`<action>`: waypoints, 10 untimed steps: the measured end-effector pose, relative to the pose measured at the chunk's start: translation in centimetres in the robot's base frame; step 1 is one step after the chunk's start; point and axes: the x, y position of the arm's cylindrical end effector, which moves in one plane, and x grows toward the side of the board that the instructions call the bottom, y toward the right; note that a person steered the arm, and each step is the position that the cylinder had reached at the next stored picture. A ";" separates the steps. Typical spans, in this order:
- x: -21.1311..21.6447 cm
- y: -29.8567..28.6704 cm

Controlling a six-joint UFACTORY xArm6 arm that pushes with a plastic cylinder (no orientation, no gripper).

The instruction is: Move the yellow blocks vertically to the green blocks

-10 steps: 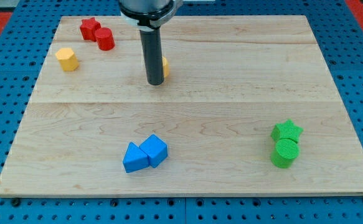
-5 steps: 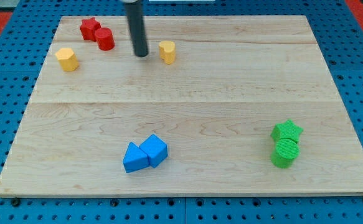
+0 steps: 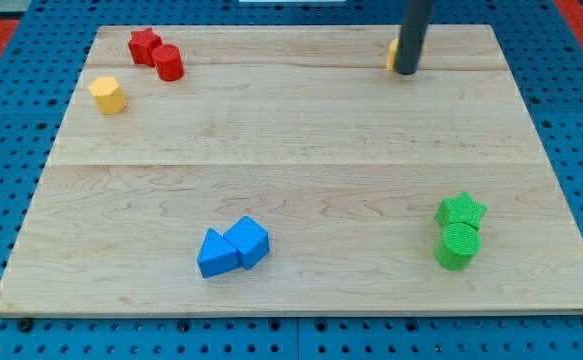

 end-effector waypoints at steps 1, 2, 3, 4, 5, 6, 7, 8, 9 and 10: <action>-2.0 0.0; -0.2 -0.9; 3.8 -4.1; 10.8 -16.0; 13.2 -32.0; 8.3 -45.5; 6.5 -45.4; 6.5 -32.5; 6.5 -24.7; 7.5 -37.1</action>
